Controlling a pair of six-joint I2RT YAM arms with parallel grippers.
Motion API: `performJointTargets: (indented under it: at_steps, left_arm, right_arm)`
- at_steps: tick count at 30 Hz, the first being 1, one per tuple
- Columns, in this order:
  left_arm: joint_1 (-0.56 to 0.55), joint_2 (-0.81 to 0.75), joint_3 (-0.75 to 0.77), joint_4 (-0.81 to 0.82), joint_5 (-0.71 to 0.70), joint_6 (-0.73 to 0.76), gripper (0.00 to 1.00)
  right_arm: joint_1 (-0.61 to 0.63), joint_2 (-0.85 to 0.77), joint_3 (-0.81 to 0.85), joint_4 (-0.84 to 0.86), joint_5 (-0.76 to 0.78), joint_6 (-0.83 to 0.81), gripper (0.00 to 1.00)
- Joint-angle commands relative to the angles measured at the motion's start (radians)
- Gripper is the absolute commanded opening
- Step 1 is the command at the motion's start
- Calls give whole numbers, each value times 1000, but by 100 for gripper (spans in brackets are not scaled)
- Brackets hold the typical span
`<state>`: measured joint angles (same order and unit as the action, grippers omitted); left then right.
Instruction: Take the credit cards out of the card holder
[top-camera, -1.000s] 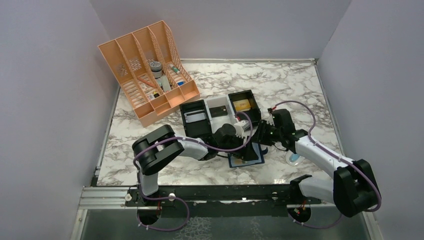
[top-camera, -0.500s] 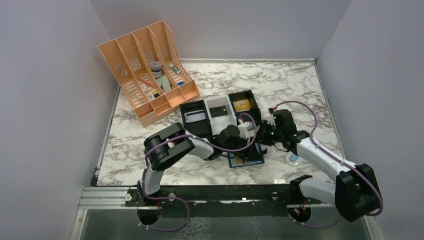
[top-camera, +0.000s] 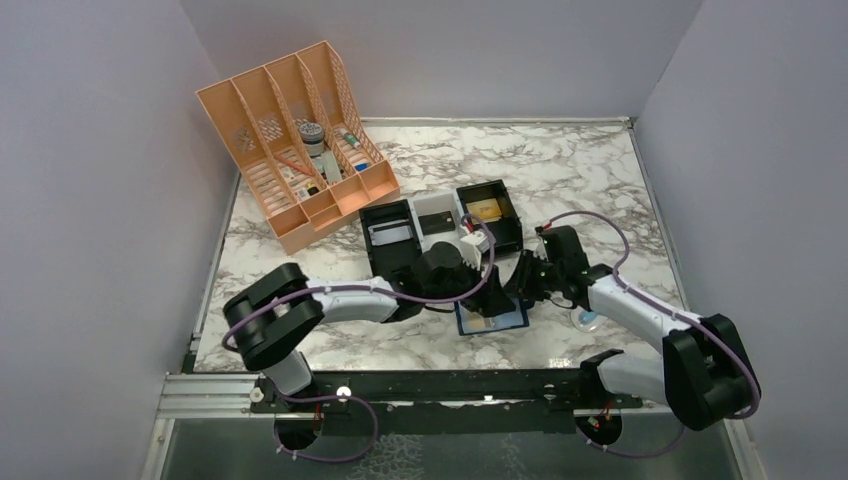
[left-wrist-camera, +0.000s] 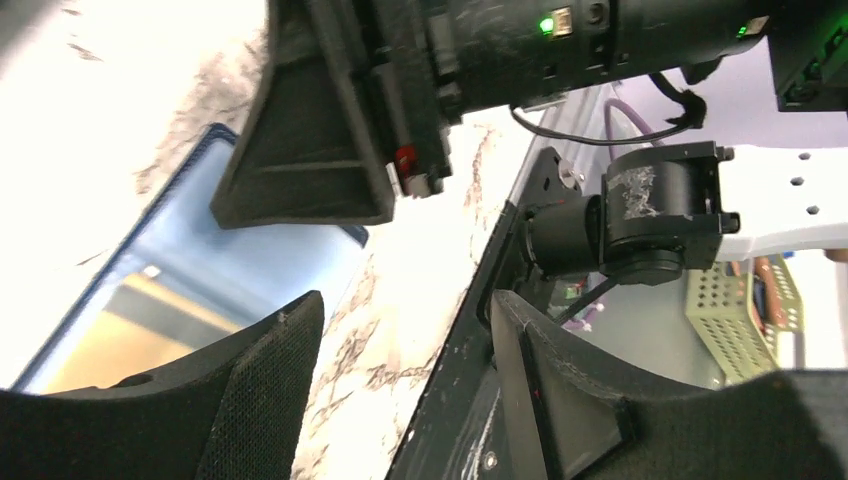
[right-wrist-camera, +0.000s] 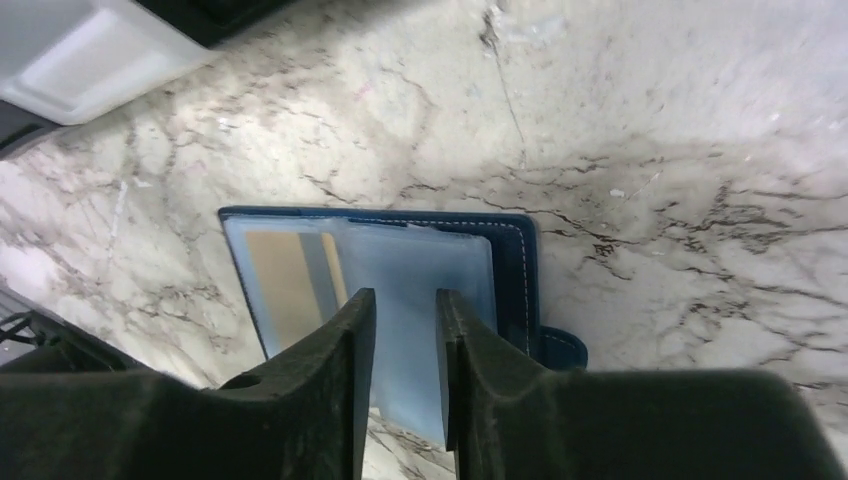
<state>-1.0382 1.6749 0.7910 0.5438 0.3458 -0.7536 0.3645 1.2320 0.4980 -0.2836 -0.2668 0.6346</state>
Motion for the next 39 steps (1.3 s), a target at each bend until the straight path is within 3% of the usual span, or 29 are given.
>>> performJointTargets:
  at_steps: [1,7,12,17,21,29,39]
  left_arm:
    - [-2,-149,-50,-209,-208,88,66]
    - [17,-306,-93,-448,-477,102,70]
    - [88,-410,-140,-594,-648,9,78]
    - [182,-537,-227,-621,-651,-69,84]
    - [197,-652,-292,-625,-684,-99,92]
    - [206,-790,-349,-654,-697,-108,95]
    - [207,-785,-331,-618,-667,-57,99]
  right_arm:
    - [-6,-125,1,60,-19,-57,33]
    - [17,-169,20,40,-89,-85,41]
    - [238,-126,67,9,138,-32,46]
    - [461,-14,144,-31,368,42,56]
    - [531,80,202,-56,444,41,59]
    - [560,155,254,-134,541,63,62]
    - [560,315,278,-155,515,148,62]
